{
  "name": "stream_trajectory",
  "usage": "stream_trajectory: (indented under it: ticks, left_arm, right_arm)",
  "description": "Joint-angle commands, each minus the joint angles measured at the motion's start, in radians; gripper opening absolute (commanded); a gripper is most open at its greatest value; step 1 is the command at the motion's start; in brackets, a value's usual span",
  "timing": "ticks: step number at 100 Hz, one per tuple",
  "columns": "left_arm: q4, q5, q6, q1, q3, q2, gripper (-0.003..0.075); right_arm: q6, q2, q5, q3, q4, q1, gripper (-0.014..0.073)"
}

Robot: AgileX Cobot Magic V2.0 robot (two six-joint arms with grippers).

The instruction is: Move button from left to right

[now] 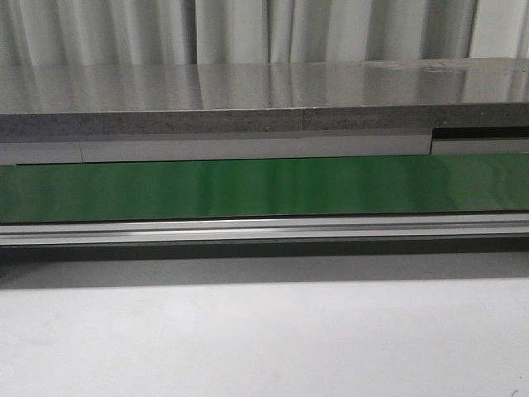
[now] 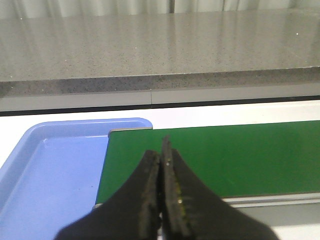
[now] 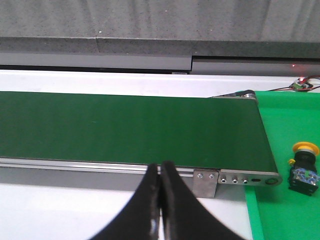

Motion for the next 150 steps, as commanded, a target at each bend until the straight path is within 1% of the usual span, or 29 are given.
stream_trajectory:
  ticks: [1, 48, 60, 69, 80, 94, 104, 126, 137, 150]
  left_arm:
    - [-0.014, -0.083, -0.006, -0.007, -0.025, 0.005, -0.0021]
    - [-0.014, -0.083, -0.006, -0.007, -0.025, 0.005, -0.0021]
    - [-0.014, -0.083, -0.006, -0.007, -0.025, 0.005, -0.0021]
    - [-0.014, -0.083, -0.006, -0.007, -0.025, 0.005, -0.0021]
    - [-0.014, -0.083, -0.006, -0.007, -0.025, 0.005, -0.0021]
    - [-0.014, -0.083, -0.006, -0.007, -0.025, 0.005, -0.0021]
    - [-0.014, -0.083, -0.006, -0.007, -0.025, 0.005, -0.0021]
    - [-0.014, -0.083, -0.006, -0.007, -0.025, 0.005, -0.0021]
    - [-0.014, -0.081, -0.006, -0.007, -0.025, 0.007, -0.0021]
    - [-0.014, -0.081, -0.006, -0.007, -0.025, 0.007, -0.0021]
  right_arm:
    - [0.0, 0.006, -0.069, -0.025, 0.007, 0.001, -0.0068]
    - [0.0, -0.001, -0.08, -0.025, 0.006, 0.002, -0.0068]
    - [0.001, -0.017, -0.114, -0.005, -0.034, 0.021, -0.0068]
    - [0.014, -0.048, -0.177, 0.044, -0.076, 0.048, -0.0068]
    - [0.076, -0.102, -0.255, 0.132, -0.106, 0.073, -0.0068]
    - [0.149, -0.195, -0.342, 0.263, -0.133, 0.08, -0.0068]
    - [0.157, -0.26, -0.391, 0.335, -0.137, 0.08, -0.0068]
    - [0.157, -0.432, -0.409, 0.453, -0.137, 0.08, -0.0068]
    - [0.157, -0.422, -0.459, 0.493, -0.137, 0.08, -0.0068]
    - [0.157, -0.422, -0.464, 0.493, -0.137, 0.08, -0.0068]
